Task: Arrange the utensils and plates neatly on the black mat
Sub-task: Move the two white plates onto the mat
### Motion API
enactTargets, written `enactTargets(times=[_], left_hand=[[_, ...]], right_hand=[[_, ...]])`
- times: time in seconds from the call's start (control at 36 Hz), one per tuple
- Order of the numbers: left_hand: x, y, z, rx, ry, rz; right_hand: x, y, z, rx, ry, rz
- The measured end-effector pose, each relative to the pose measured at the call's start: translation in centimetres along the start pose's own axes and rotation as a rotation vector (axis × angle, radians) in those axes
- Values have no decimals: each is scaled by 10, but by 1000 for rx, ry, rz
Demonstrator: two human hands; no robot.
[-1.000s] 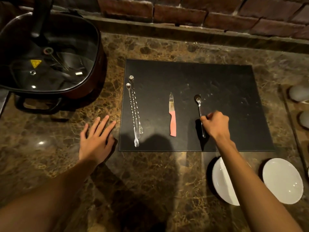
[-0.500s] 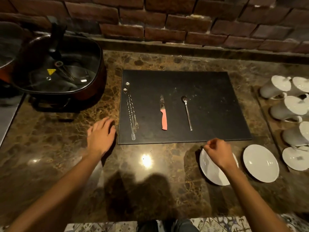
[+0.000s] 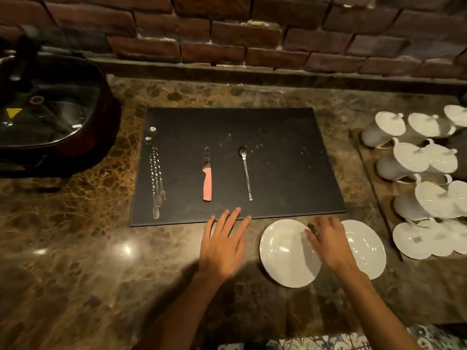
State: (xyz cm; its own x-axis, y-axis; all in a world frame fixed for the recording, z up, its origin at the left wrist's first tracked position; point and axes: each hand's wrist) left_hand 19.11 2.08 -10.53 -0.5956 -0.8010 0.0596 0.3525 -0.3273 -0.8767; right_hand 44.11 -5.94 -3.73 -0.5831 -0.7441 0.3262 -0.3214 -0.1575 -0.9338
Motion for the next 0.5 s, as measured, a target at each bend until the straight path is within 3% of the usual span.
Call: enactTargets(times=[0.19, 0.36, 0.5], left_hand=[[-9, 35, 22, -87, -67, 3], [-13, 40, 21, -142, -106, -27], [-9, 43, 16, -170, -87, -1]], right_hand=[[-26, -2, 23, -23, -197, -310], [-49, 6, 33, 81, -326, -408], [-59, 9, 34, 19, -334, -441]])
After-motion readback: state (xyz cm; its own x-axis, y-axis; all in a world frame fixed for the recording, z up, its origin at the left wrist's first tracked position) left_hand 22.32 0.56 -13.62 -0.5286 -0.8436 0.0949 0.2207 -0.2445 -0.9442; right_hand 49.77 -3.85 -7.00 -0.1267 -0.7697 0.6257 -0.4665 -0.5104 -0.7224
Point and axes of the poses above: each hand's wrist, its own x-axis away from the middle knuckle, its own y-axis out of the palm, z = x × y, and after that the axes turned 10 degrees about x, right-handed
